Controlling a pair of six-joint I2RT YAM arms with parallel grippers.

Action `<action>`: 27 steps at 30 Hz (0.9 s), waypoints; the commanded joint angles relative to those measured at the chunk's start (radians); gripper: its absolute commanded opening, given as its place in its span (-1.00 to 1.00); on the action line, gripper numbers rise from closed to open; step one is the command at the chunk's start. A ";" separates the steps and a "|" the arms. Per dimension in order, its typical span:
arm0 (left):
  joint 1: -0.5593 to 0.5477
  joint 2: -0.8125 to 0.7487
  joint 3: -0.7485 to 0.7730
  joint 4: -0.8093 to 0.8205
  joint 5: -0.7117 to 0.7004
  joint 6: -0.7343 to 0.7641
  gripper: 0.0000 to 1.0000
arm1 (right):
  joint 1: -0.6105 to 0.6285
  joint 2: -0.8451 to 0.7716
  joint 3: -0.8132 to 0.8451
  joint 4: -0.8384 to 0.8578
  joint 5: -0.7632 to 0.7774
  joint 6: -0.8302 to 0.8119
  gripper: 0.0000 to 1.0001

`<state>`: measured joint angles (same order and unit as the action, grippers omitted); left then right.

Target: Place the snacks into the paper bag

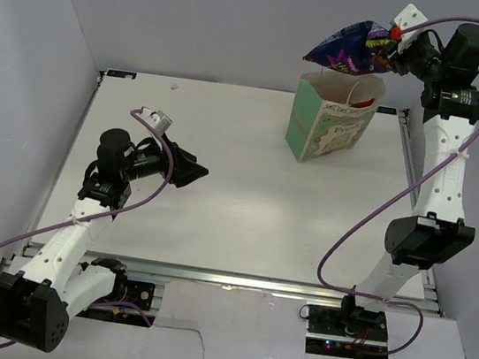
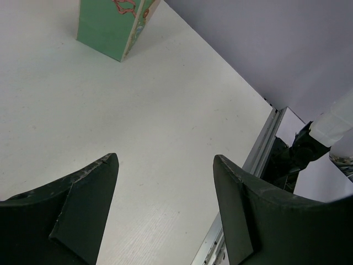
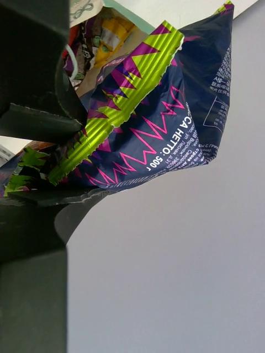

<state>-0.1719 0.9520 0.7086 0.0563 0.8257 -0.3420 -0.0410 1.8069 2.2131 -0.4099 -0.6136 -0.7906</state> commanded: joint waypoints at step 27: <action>0.005 0.008 -0.017 0.062 0.026 -0.026 0.61 | -0.085 -0.112 -0.101 0.221 -0.092 0.019 -0.85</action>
<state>-0.1719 0.9615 0.6983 0.0990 0.8310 -0.3649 -0.1089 1.7237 2.0956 -0.3710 -0.7036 -0.7284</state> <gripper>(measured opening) 0.799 0.369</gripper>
